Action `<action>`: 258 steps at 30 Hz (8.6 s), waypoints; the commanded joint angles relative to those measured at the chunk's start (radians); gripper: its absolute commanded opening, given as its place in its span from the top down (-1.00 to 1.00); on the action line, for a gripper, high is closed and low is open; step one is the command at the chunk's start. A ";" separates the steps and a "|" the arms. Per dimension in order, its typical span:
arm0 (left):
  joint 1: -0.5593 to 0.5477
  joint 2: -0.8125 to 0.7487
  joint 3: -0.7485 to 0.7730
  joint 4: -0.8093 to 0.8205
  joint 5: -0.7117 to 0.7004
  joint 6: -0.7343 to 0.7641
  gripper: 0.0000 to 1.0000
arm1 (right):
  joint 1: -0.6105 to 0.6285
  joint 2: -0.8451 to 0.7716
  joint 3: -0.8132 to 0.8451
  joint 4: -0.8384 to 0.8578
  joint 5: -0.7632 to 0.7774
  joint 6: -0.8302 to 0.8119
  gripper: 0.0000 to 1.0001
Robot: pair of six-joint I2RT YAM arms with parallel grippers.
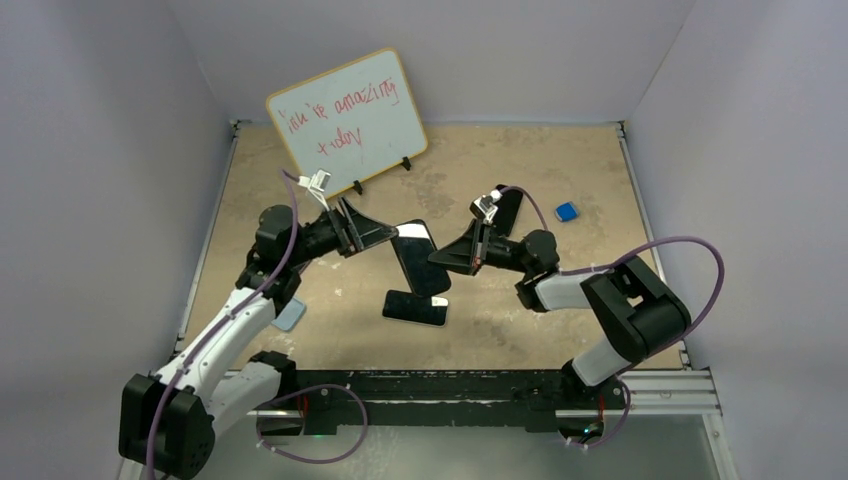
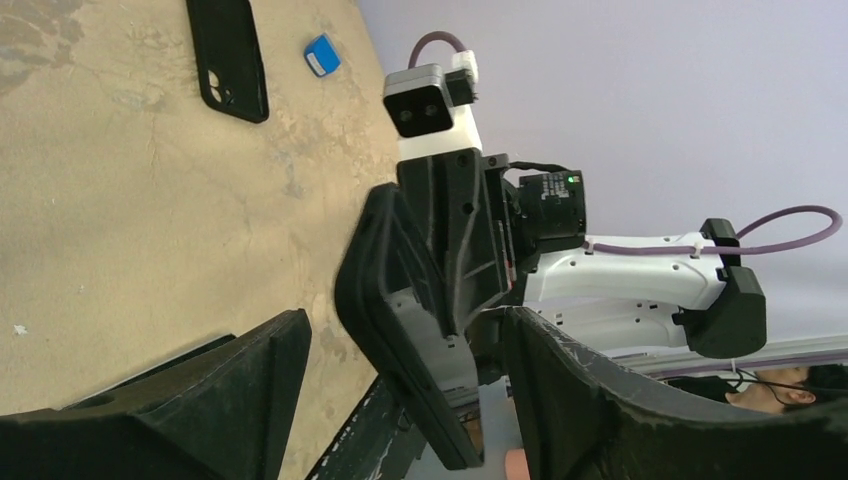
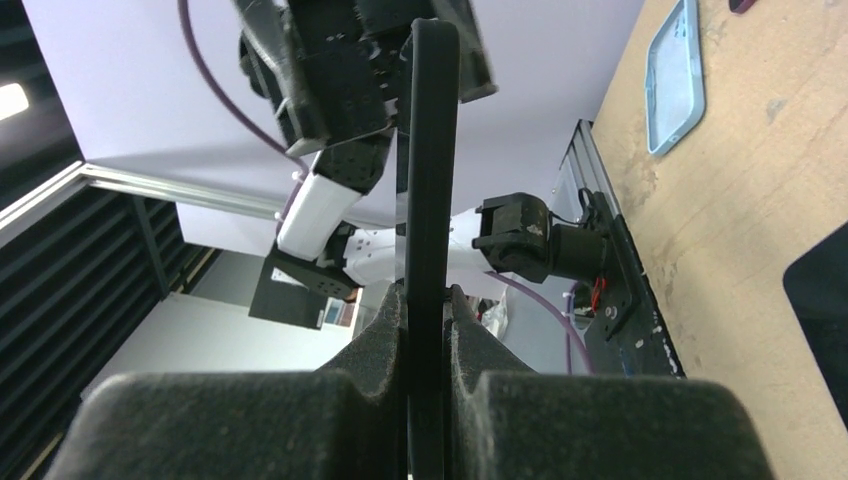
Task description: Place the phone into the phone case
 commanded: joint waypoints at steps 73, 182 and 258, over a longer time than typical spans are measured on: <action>-0.008 -0.016 -0.137 0.226 0.189 -0.193 -0.17 | 0.119 -0.232 0.171 -0.222 0.348 -0.284 1.00; 0.015 0.085 -0.115 0.514 0.109 -0.210 1.00 | 0.149 -0.345 -0.011 -0.396 0.197 -0.505 -0.02; 0.018 -0.098 0.167 -0.654 -0.222 0.754 -0.72 | -0.029 0.355 0.556 -1.025 0.532 -0.671 0.57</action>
